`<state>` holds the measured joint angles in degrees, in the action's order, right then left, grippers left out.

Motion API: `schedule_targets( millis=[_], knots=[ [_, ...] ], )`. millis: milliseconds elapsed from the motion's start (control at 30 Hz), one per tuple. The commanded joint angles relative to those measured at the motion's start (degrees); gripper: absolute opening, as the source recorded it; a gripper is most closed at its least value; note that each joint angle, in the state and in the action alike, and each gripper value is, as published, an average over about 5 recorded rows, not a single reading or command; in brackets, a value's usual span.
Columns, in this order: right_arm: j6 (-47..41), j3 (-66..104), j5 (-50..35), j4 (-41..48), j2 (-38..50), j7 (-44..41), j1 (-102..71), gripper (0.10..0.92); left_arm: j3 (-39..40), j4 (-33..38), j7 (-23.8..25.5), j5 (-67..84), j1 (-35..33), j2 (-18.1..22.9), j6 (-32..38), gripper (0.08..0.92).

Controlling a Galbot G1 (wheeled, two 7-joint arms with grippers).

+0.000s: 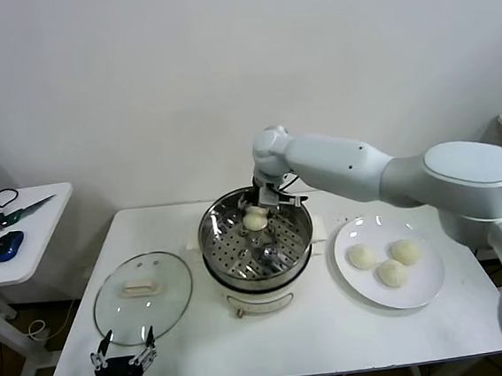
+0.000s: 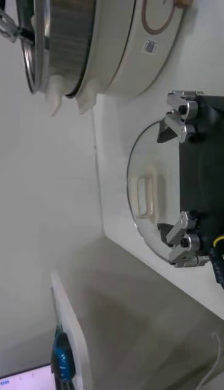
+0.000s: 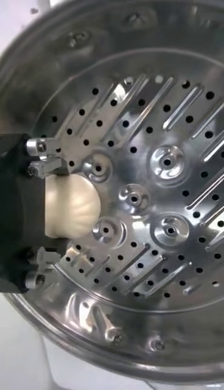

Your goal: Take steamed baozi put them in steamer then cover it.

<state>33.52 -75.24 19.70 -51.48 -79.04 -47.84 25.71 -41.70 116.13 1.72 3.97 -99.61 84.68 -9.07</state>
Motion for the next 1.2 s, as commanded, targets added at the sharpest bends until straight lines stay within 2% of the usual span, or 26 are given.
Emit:
schedule_targets(
  millis=[33,100,300,400,500,667,833,1000,1200],
  knots=[
    [0.8,-2.5,-7.1,-1.9,1.0,-0.3,4.7,0.778,0.0,0.1,0.0,-0.2,0.0,0.1,-0.1,0.823],
    [0.7,-5.3,-15.6,-4.3,2.6,-2.8,10.2,0.810,0.1,0.2,0.0,-0.4,0.0,0.2,-0.2,0.823],
    [-3.3,-17.0,-42.9,-9.4,9.9,-11.0,26.4,0.822,0.2,0.4,0.1,-0.7,0.0,0.2,-0.4,0.823],
    [-14.9,-23.3,-57.1,-13.6,17.5,-15.3,31.7,0.823,0.1,0.4,0.1,-0.7,0.1,0.1,-0.4,0.823],
    [-28.0,-29.9,-65.3,-19.7,26.3,-15.6,35.2,0.823,0.0,0.4,0.1,-0.5,0.2,0.0,-0.4,0.823],
    [-37.5,-35.1,-60.4,-25.0,39.4,-11.9,32.8,0.823,-0.1,0.3,0.1,-0.3,0.7,0.0,-0.5,0.823],
    [-43.6,-31.0,-53.7,-26.8,46.7,-7.8,23.8,0.823,-0.1,0.6,0.2,-0.3,0.9,0.3,-0.6,0.823],
    [-48.2,-20.7,-50.7,-26.7,47.6,-4.4,12.1,0.823,-0.2,0.8,0.2,-0.4,1.0,0.4,-0.6,0.823],
    [-50.9,-12.7,-48.0,-23.0,43.2,-2.6,1.9,0.823,-0.2,1.4,0.3,-0.5,0.9,0.6,-0.8,0.823]
  ],
)
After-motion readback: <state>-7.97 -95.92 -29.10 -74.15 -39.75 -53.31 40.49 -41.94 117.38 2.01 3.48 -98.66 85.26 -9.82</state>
